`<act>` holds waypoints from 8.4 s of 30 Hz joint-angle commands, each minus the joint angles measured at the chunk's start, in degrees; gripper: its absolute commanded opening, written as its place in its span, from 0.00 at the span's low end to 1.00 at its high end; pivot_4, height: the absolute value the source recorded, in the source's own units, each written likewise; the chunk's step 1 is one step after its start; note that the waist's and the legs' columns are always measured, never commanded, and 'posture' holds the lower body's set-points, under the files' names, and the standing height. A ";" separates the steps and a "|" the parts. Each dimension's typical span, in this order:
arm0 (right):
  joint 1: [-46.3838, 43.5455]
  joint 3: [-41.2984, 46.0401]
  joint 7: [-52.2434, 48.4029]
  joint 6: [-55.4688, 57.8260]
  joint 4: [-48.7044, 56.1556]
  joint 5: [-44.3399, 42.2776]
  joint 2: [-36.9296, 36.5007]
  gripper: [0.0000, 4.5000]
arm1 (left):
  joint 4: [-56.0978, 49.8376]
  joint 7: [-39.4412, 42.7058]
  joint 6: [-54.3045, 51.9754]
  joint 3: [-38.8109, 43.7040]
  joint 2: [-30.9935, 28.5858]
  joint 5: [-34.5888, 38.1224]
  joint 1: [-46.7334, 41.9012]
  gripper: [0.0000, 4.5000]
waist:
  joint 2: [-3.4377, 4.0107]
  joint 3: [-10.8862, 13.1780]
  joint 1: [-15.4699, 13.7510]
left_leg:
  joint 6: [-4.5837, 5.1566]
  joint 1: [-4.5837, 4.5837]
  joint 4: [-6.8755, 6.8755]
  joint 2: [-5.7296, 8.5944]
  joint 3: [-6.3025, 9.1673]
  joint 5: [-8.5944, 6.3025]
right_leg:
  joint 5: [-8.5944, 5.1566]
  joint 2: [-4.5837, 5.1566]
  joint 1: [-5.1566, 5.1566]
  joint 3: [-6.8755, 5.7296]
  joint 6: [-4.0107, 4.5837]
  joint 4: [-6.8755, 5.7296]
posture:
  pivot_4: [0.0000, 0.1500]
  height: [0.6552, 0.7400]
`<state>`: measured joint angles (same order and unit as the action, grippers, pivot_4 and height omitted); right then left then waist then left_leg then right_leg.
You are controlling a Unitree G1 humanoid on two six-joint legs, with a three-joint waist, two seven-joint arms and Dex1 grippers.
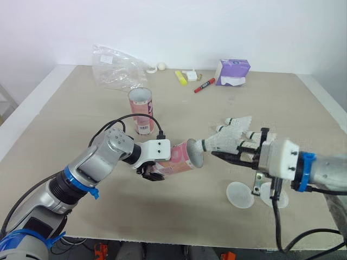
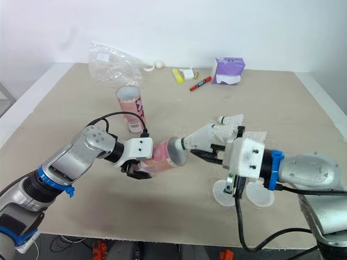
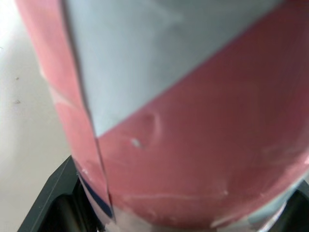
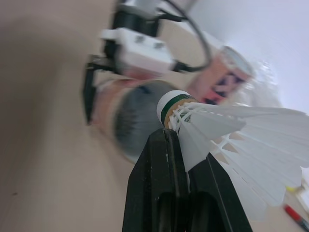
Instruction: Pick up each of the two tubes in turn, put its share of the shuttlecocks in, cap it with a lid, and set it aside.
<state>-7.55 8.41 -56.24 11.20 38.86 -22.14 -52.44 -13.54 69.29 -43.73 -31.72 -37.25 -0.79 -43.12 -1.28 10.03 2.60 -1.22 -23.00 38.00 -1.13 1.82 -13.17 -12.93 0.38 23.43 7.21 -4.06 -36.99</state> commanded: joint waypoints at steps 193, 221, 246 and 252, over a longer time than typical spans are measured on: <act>-25.42 -0.40 -16.06 26.30 -14.59 -4.84 -2.73 0.02 | 10.17 -4.22 10.68 1.30 4.76 -1.41 2.75 0.71 | 0.01 -0.20 -0.54 | 0.42 -0.17 -0.32 0.59 -0.12 0.52 | -0.02 0.92 -0.09 -0.27 -0.27 0.04 | 1.00 1.00; 6.12 7.42 -14.12 26.98 -11.36 -1.96 -18.08 0.20 | 36.08 -2.86 53.06 11.39 27.67 10.48 15.25 0.71 | -0.01 -0.15 -1.33 | 0.37 -1.15 -0.38 0.50 -0.11 0.59 | -0.09 1.00 0.52 -0.66 -0.46 0.08 | 1.00 1.00; 4.09 -6.91 -4.10 34.25 -13.22 3.60 -17.43 0.78 | 41.69 -3.50 60.08 11.88 29.15 8.90 14.41 0.71 | 0.07 -0.24 -1.39 | 0.36 -0.75 -0.07 0.52 -0.08 0.60 | -0.11 1.02 -0.01 -0.67 -0.43 0.10 | 1.00 1.00; 2.80 -9.89 -2.96 35.07 -12.45 5.12 -17.51 0.21 | 41.59 -3.36 58.11 12.37 29.56 9.47 14.07 0.71 | 0.07 -0.24 -1.38 | 0.36 -0.64 -0.07 0.51 -0.10 0.60 | -0.10 1.02 -0.10 -0.67 -0.43 0.09 | 1.00 1.00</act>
<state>-4.24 -1.27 -59.66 46.07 25.40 -17.67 -69.75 27.09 66.23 15.21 -19.27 -7.78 9.11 -29.09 -1.21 9.79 1.22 -0.86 -23.64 37.94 -0.62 1.72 -12.57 -13.03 1.40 23.33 6.54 -4.48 -36.90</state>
